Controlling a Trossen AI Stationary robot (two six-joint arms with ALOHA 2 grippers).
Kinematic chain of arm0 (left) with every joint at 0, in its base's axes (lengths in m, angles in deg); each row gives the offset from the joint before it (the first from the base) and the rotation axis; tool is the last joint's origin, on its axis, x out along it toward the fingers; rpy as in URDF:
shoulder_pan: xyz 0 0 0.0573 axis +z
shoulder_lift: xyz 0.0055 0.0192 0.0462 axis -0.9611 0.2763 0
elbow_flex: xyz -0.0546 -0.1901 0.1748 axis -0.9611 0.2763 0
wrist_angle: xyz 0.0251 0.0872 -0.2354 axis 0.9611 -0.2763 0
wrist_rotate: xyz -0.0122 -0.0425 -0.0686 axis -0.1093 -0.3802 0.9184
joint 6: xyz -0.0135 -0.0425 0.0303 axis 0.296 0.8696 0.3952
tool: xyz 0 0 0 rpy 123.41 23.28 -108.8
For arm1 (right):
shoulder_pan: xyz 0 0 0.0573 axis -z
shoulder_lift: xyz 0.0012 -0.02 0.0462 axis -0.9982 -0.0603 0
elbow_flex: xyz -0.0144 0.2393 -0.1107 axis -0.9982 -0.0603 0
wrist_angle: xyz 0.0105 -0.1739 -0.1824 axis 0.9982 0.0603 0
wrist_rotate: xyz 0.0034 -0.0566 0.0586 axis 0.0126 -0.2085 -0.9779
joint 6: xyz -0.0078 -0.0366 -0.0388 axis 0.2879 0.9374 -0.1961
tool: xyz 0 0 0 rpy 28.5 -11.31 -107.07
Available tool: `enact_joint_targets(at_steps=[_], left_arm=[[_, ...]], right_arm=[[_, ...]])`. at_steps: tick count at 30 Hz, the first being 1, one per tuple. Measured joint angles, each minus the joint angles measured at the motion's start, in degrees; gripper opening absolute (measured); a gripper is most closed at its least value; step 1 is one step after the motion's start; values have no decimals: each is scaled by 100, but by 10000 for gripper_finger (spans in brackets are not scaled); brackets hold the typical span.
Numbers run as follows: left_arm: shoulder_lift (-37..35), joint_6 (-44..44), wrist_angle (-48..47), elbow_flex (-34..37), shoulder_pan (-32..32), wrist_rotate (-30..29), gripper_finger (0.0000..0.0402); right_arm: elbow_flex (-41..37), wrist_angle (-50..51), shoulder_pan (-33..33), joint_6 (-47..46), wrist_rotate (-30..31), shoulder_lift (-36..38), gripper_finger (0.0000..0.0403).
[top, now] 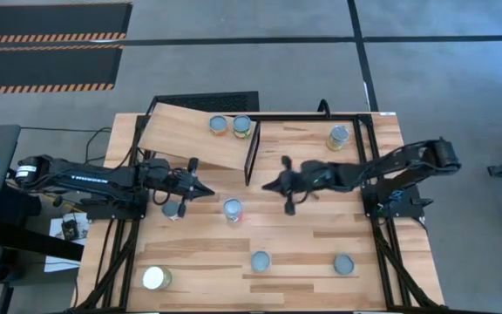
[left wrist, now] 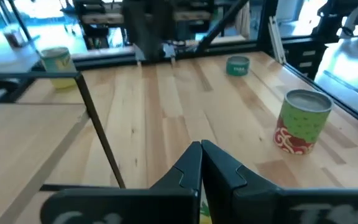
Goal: Pick and place cans onto a shelf
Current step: Put the canned mixed fruit on the shelf
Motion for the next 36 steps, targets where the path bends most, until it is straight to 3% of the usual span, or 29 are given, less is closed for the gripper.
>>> enact_joint_targets(at_steps=[6, 11, 17, 24, 30, 36], left_arm=[[98, 154, -1070, -493, -351, -466, 0], [596, 59, -2054, -1132, -709, -989, 0], [1454, -297, -2826, -1979, -1099, -1073, 6], [2317, -419, -3470, -2801, -1361, -1093, 60], [2995, -671, -3657, -3099, -1536, -1454, 107], [3415, -1011, -3683, -3178, -1644, -1983, 120]], right_arm=[[-1094, -1130, 691, -63, -471, 552, 3], [-1527, -1389, 763, -133, -476, 741, 10], [-1615, -1375, 736, -122, -463, 737, 8], [-1618, -1519, 743, 47, -458, 737, 12], [-1618, -1506, 742, 108, -457, 737, 10], [-1618, -1530, 742, 194, -445, 737, 11]])
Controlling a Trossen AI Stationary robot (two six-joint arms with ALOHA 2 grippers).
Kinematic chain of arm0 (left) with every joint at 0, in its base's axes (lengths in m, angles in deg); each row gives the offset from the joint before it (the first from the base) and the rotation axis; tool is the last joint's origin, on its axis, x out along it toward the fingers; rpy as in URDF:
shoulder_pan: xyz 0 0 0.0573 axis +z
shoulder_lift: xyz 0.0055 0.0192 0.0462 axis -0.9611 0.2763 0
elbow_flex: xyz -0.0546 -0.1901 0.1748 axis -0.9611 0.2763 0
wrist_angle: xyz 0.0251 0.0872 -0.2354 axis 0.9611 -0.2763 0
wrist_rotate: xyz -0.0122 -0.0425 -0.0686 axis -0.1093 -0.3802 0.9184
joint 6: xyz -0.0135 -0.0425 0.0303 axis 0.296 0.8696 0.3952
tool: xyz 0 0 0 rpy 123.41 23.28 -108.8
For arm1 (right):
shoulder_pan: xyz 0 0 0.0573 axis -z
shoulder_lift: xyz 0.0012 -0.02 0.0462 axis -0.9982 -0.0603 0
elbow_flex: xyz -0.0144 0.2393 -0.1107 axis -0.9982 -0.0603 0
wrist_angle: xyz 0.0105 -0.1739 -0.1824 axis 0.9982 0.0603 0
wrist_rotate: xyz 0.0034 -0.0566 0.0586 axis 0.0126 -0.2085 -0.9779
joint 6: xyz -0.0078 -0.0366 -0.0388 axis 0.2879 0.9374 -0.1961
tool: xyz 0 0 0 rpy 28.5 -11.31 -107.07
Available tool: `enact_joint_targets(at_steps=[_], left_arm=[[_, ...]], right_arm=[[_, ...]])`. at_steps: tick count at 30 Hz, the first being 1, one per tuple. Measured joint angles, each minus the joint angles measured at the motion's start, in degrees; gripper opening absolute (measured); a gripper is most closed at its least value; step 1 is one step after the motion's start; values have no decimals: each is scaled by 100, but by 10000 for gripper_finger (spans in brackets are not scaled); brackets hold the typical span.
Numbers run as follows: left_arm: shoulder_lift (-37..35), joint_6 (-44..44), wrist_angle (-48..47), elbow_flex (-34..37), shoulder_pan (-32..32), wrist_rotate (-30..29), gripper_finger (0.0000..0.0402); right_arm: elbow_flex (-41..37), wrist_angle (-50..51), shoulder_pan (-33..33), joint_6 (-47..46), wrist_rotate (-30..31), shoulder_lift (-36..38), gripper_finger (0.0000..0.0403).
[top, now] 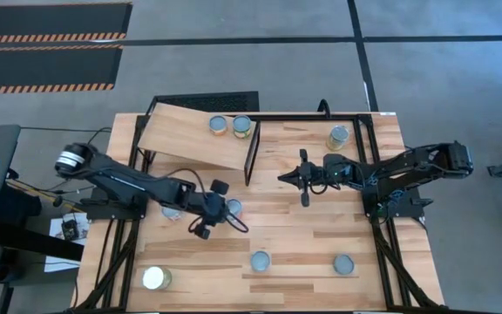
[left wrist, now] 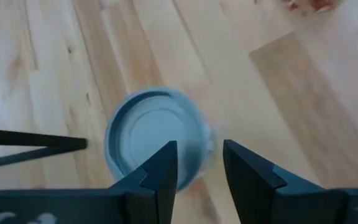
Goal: Pick and place cans onto a shelf
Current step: Put the canned mixed fruit on the shelf
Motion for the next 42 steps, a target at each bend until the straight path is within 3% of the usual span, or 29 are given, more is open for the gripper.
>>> enact_joint_targets(at_steps=[7, 16, 22, 28, 38, 42], left_arm=[[223, 12, -30, -9, 63, -165, 90], [116, 69, -94, 3, 63, -34, 8], [-528, 331, -200, 22, 84, 75, 3], [-1370, 866, -521, -98, 188, 628, 2], [-1858, 783, -1896, -1693, 46, 622, 0], [-1838, 773, -2687, -2552, 143, -11, 0]], right_arm=[[0, -42, 0, 2, 0, 0, 12], [0, -29, 0, 2, 0, -2, 12], [0, -40, 0, 2, 0, -2, 12], [0, -51, 0, 2, -1, -4, 12], [0, 9, 76, -2, -2, -4, 12], [0, 30, 76, -2, -2, -4, 12]])
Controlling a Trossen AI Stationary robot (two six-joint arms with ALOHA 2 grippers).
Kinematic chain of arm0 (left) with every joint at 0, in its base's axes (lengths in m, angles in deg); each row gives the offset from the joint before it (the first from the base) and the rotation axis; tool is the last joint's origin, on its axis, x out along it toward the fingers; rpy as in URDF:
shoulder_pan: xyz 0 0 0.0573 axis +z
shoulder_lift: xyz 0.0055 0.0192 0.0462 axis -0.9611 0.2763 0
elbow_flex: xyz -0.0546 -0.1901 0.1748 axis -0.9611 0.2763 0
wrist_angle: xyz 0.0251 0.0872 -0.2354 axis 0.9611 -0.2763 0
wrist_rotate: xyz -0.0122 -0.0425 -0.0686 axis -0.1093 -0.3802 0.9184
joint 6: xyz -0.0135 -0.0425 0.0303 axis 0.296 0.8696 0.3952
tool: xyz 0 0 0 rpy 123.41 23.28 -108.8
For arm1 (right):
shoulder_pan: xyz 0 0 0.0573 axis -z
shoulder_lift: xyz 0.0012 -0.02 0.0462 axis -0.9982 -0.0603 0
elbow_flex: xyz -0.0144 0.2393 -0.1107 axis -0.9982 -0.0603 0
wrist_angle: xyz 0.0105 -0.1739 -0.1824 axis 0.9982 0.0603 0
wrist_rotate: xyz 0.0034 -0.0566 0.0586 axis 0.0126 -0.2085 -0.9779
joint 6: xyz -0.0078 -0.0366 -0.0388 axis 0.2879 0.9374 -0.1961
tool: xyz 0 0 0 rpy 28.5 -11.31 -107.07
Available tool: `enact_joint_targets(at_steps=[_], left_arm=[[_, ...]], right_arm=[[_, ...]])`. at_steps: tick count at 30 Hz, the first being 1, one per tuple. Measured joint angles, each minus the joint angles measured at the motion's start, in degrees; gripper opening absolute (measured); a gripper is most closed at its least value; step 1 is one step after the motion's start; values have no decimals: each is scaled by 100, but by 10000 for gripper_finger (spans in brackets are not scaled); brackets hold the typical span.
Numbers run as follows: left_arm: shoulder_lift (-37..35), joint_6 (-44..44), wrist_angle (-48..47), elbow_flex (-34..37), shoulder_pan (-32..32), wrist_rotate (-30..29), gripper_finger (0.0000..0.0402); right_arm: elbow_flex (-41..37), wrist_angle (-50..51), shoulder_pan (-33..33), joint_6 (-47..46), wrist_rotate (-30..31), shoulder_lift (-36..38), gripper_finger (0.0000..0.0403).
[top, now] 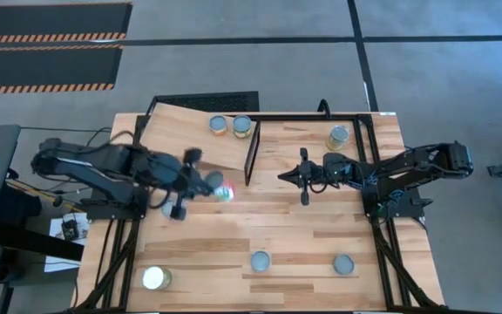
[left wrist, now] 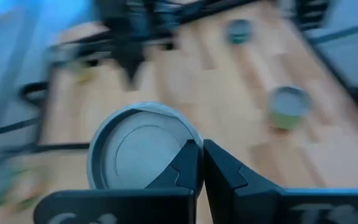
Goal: Pick and place cans onto a shelf
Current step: Put the canned mixed fruit on the shelf
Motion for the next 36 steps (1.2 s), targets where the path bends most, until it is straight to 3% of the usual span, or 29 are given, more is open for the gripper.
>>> enact_joint_targets(at_steps=[5, 8, 11, 17, 22, 27, 36], left_arm=[[14, 215, -968, -743, 414, -1233, 0], [12, 570, -1450, -1023, 1038, -1395, 0], [12, 747, -1713, -1105, 1902, -1229, 0], [229, 107, -1903, -1105, 3806, -395, 0], [715, -470, -1825, -1105, 4861, 365, 0], [1243, -733, -1611, -1103, 5267, 801, 0], [1806, -866, -1547, -1102, 5319, 832, 0]], right_arm=[[0, 15, 0, -4, -2, 0, 12], [0, 13, 0, -17, -2, 0, 12], [0, -4, 0, -42, -2, 0, 12], [0, -8, 0, -59, -2, 0, 12], [0, -10, 0, -61, -2, 0, 12], [0, -3, 0, -59, -2, 0, 12], [0, 37, 0, -57, -2, 0, 12]])
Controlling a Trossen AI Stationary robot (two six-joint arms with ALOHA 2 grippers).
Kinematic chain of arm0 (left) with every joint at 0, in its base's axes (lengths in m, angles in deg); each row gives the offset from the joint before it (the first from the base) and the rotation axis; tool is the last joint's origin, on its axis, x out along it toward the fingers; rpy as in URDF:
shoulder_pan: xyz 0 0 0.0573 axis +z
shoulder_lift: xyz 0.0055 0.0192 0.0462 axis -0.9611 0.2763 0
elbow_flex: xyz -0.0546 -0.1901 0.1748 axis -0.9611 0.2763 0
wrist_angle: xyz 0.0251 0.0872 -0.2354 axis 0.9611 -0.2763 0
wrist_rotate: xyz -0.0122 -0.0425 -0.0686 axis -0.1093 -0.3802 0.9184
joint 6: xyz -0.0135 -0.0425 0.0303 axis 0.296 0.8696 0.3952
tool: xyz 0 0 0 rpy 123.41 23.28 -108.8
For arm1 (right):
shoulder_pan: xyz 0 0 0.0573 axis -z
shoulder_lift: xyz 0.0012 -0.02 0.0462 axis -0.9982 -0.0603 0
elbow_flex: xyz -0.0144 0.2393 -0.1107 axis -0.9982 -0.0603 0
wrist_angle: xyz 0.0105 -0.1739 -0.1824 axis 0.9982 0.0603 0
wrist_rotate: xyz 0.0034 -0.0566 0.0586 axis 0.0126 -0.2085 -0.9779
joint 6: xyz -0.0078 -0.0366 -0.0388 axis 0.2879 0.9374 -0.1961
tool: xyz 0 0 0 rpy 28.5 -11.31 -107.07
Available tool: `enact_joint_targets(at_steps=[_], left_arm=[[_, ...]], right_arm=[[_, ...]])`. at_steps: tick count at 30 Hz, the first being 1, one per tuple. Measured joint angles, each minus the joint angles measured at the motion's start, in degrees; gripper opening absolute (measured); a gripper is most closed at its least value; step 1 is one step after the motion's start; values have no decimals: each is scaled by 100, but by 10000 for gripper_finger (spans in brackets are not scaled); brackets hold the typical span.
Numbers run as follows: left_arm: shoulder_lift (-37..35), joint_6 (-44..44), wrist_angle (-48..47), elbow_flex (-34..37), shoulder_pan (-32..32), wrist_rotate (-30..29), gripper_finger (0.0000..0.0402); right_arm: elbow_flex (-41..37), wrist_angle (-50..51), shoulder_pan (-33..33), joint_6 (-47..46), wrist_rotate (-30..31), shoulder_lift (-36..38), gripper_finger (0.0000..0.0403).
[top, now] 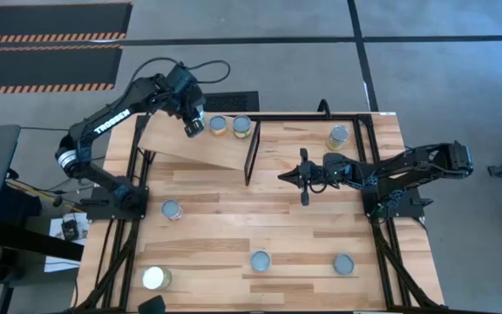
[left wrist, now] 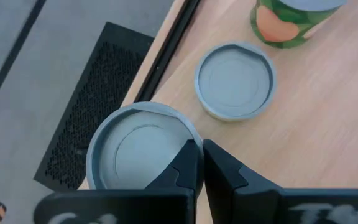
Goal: Pick and place cans onto a shelf
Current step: Put the canned mixed fruit on the shelf
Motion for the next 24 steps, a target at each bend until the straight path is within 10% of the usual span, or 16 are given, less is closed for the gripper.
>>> enact_joint_targets(at_steps=[24], left_arm=[[36, 1, -85, 3, 2, -125, 17]], right_arm=[[0, 4, 0, 4, 0, 0, 12]])
